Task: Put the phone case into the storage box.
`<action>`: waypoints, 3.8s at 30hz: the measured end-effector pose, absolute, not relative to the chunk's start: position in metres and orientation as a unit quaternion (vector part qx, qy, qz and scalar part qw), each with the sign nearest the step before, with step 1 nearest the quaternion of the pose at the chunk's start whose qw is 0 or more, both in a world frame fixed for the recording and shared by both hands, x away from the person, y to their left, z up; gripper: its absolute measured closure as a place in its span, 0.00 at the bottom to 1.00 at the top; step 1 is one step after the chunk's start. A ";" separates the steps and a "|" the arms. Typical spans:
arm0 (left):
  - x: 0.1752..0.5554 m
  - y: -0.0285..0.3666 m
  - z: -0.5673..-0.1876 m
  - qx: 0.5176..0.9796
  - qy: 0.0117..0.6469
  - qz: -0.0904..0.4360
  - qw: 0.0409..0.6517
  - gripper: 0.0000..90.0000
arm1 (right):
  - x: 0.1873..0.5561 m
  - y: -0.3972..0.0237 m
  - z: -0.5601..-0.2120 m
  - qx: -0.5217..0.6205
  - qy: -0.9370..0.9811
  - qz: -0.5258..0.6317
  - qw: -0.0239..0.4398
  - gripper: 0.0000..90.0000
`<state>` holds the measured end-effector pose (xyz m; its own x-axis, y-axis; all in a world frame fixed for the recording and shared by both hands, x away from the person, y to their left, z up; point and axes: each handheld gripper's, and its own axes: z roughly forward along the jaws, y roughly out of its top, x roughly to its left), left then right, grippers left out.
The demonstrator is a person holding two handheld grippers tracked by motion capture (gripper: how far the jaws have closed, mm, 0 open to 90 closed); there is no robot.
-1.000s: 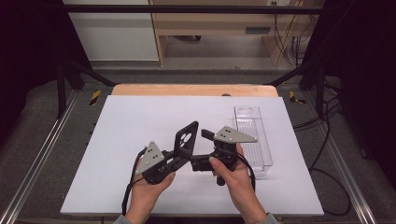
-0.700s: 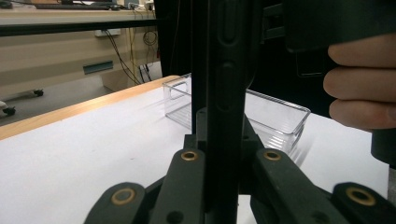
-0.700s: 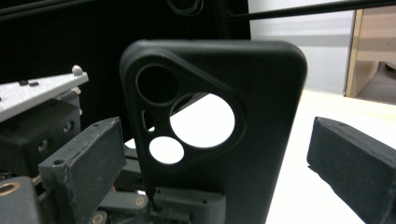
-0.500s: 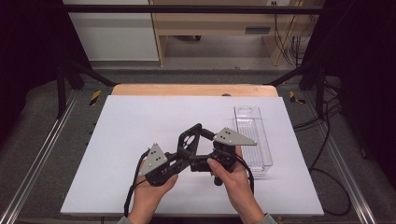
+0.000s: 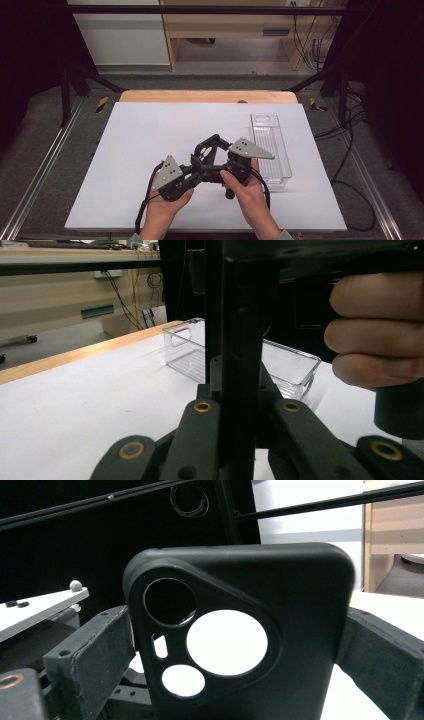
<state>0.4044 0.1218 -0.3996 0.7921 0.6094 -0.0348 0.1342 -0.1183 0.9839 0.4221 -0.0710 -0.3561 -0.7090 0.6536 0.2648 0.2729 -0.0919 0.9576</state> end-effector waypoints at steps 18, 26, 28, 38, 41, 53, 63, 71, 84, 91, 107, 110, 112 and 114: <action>0.402 0.117 -0.401 0.722 0.258 0.188 0.614 0.95 | 0.422 -0.067 -0.361 0.363 0.649 0.645 0.176 0.08; 0.401 0.115 -0.402 0.722 0.257 0.186 0.615 0.95 | 0.422 -0.067 -0.362 0.363 0.645 0.648 0.177 0.09; 0.401 0.114 -0.402 0.723 0.257 0.186 0.614 0.95 | 0.421 -0.067 -0.362 0.362 0.645 0.649 0.177 0.08; 0.401 0.115 -0.403 0.720 0.261 0.187 0.615 0.95 | 0.420 -0.066 -0.363 0.355 0.649 0.651 0.172 0.09; 0.401 0.115 -0.403 0.720 0.261 0.187 0.616 0.95 | 0.419 -0.066 -0.363 0.358 0.647 0.650 0.176 0.13; 0.401 0.114 -0.406 0.722 0.264 0.187 0.612 0.95 | 0.420 -0.067 -0.363 0.367 0.653 0.638 0.177 0.14; 0.402 0.114 -0.409 0.722 0.268 0.182 0.611 0.95 | 0.422 -0.067 -0.364 0.374 0.664 0.626 0.169 0.15; 0.402 0.114 -0.412 0.727 0.261 0.182 0.608 0.93 | 0.423 -0.067 -0.365 0.377 0.669 0.618 0.168 0.15; 0.402 0.121 -0.418 0.726 0.271 0.185 0.604 0.77 | 0.426 -0.074 -0.367 0.391 0.666 0.608 0.182 0.16; 0.401 0.126 -0.422 0.729 0.273 0.184 0.600 0.76 | 0.428 -0.075 -0.371 0.399 0.664 0.604 0.186 0.16; 0.401 0.135 -0.424 0.731 0.281 0.192 0.592 0.75 | 0.437 -0.087 -0.378 0.421 0.658 0.589 0.206 0.16; 0.403 0.141 -0.425 0.729 0.289 0.198 0.588 0.73 | 0.438 -0.088 -0.380 0.422 0.659 0.587 0.207 0.16; 0.404 0.145 -0.426 0.732 0.289 0.207 0.581 0.69 | 0.439 -0.089 -0.381 0.423 0.660 0.584 0.208 0.16; 0.404 0.149 -0.428 0.734 0.291 0.214 0.576 0.65 | 0.439 -0.089 -0.382 0.424 0.661 0.583 0.208 0.16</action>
